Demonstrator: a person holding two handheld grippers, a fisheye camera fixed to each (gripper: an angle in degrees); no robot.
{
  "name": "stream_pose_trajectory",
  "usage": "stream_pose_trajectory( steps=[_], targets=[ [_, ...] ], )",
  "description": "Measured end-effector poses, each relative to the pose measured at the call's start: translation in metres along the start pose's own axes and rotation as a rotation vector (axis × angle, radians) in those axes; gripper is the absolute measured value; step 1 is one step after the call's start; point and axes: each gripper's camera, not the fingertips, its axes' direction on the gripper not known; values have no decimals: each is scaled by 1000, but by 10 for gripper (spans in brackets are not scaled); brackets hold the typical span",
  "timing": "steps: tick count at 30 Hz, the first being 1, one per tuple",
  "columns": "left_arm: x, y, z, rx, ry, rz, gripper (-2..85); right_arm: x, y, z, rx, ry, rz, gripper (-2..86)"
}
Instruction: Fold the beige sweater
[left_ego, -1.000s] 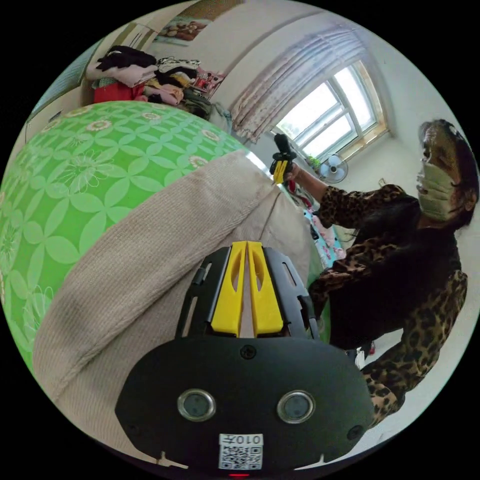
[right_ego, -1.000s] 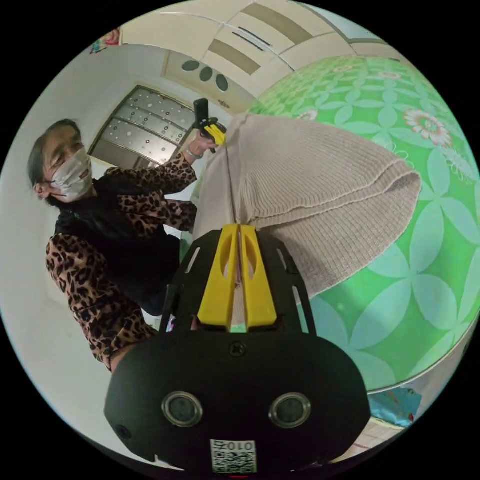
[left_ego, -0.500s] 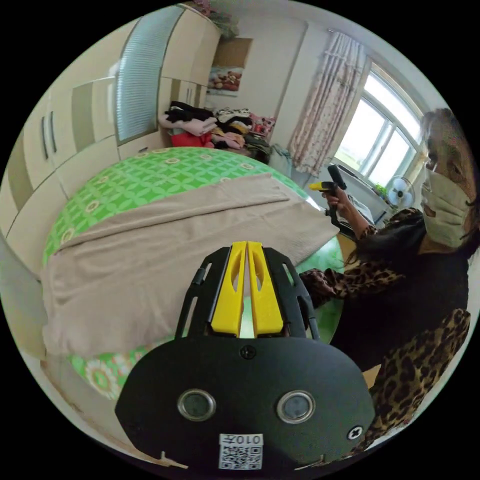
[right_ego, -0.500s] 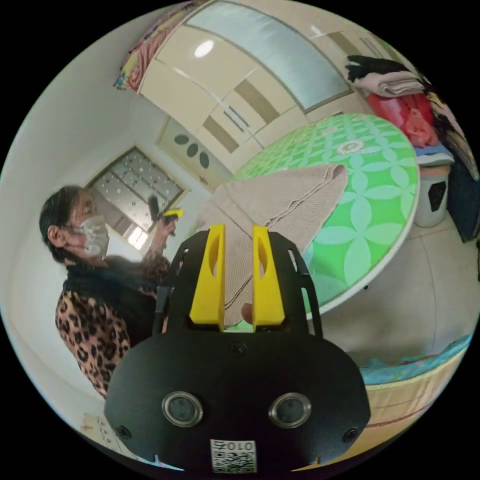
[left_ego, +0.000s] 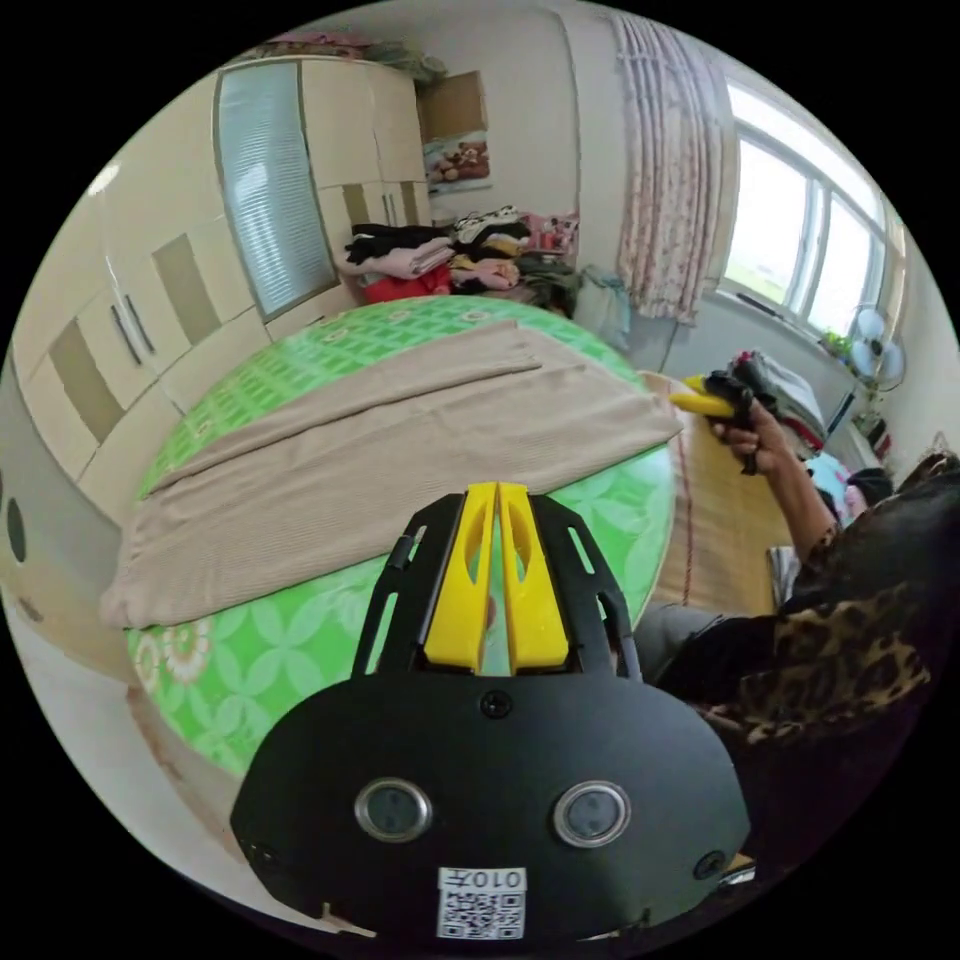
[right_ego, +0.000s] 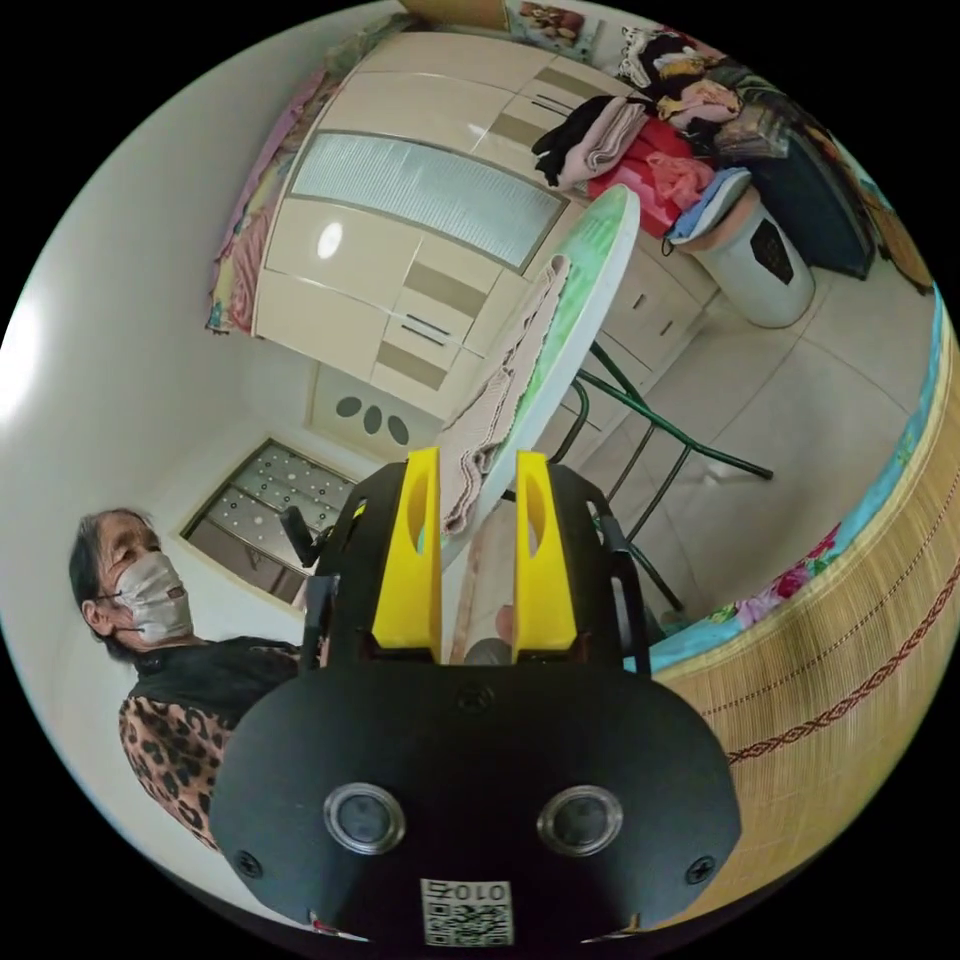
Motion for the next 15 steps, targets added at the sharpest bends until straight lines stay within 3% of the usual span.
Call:
stream_pose_trajectory(
  steps=[2,7,15],
  targets=[
    [28,-8,19,8,80,20,-3,-12,4,1,-27,22,-19,119],
    [94,-19,46,-33,75,137,-3,-34,13,13,-148,143,-15,127],
    [150,-15,47,-33,-73,252,-4,-51,33,31,-217,-9,45,128]
  ],
)
